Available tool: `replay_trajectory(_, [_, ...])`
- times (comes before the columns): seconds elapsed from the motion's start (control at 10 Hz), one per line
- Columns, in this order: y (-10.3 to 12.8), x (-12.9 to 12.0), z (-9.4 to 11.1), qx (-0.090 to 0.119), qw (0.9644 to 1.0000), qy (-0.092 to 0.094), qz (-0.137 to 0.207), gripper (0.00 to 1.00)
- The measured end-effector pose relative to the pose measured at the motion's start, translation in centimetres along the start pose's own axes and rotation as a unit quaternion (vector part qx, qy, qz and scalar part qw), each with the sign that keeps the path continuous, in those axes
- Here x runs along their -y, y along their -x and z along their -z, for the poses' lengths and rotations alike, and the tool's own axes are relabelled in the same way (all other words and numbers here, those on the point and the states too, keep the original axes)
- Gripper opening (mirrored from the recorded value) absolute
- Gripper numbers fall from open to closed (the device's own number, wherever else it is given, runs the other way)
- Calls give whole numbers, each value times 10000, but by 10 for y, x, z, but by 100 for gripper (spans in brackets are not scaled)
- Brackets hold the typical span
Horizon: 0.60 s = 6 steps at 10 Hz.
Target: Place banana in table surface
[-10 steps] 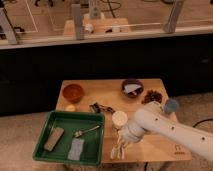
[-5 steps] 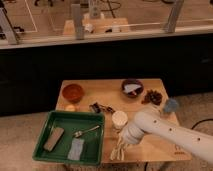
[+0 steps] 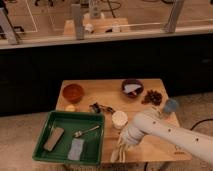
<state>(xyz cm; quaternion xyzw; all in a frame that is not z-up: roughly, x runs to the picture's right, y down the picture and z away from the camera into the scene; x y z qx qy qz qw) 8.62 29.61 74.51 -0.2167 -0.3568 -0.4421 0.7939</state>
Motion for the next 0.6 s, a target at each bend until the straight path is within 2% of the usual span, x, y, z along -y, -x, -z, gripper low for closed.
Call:
replay_trajectory(0.4, [-2, -5, 9, -102, 9998, -132, -117, 80])
replay_trajectory(0.6, [-10, -13, 33, -220, 9990, -202, -329, 80])
